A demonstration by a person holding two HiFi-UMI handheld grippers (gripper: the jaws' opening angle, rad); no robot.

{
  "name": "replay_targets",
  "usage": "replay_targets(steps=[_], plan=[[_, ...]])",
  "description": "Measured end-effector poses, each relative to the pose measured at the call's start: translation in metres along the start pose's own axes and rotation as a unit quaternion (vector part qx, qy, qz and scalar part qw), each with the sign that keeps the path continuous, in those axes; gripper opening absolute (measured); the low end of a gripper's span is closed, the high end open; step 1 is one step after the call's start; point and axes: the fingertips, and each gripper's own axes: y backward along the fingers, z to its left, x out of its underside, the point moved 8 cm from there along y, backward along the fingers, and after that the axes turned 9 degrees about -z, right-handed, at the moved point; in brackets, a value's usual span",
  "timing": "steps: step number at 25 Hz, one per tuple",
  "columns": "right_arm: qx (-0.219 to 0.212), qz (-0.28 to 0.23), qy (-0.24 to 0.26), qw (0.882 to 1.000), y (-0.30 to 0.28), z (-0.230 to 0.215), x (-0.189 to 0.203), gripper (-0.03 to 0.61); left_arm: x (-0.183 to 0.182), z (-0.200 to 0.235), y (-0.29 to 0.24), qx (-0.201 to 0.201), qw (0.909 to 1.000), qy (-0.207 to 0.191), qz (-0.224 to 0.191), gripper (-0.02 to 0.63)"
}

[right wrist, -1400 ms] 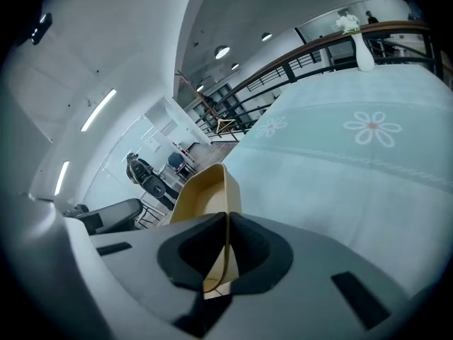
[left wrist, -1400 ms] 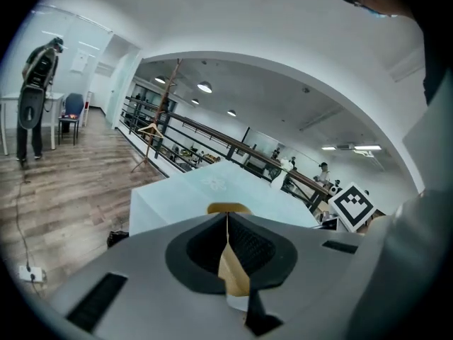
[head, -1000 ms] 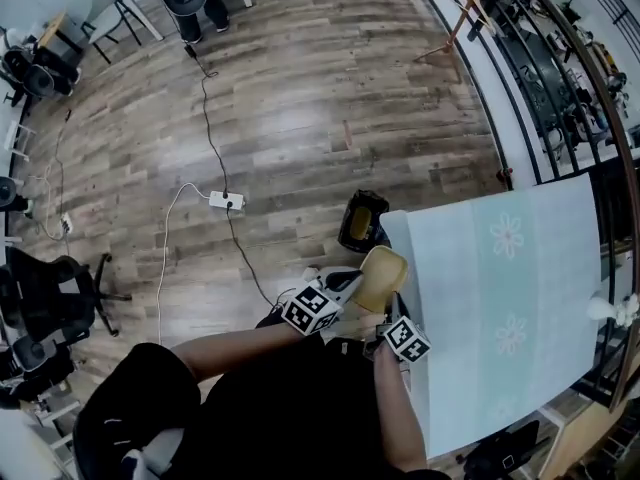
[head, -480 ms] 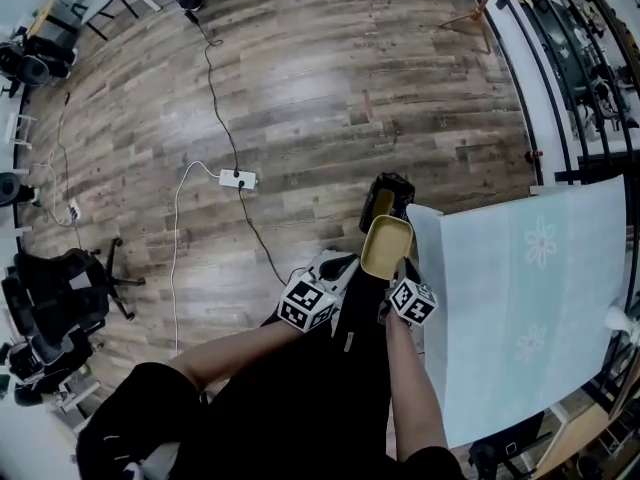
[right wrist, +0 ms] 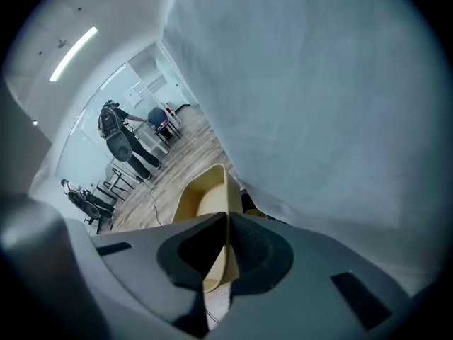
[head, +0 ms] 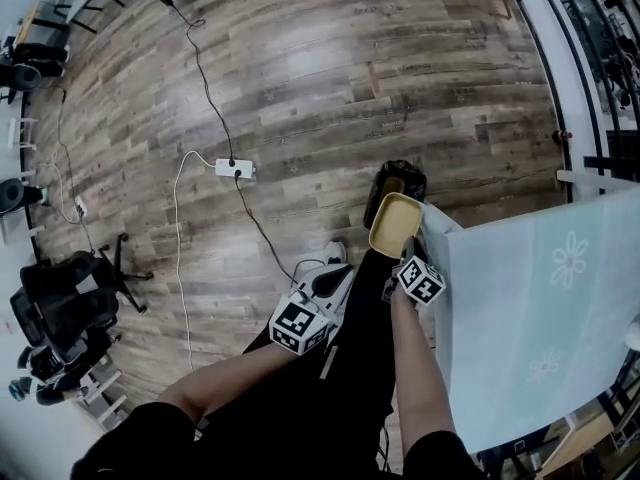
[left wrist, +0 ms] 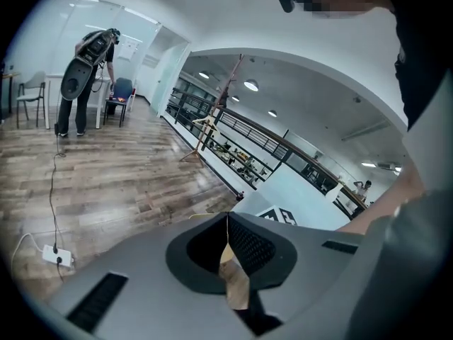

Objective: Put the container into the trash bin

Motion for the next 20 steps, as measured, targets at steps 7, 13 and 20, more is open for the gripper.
replay_targets(steps=[7,13,20], plan=[[0.005,-0.014,-0.001,1.0,-0.047,-0.012,0.007,0.051,0.006,0.011,-0.011,-0.014,0.9998,0.012,-0.006,0.014],[0.004,0.023,-0.006,1.0,-0.059,-0.019,0.02,0.141,0.014,0.019,-0.001,-0.032,0.9993,0.02,0.003,0.014],[-0.036,0.023,0.039,0.998,-0.041,-0.01,0.011,0.139,0.018,0.006,-0.005,-0.022,0.9997,-0.004,0.01,0.014]])
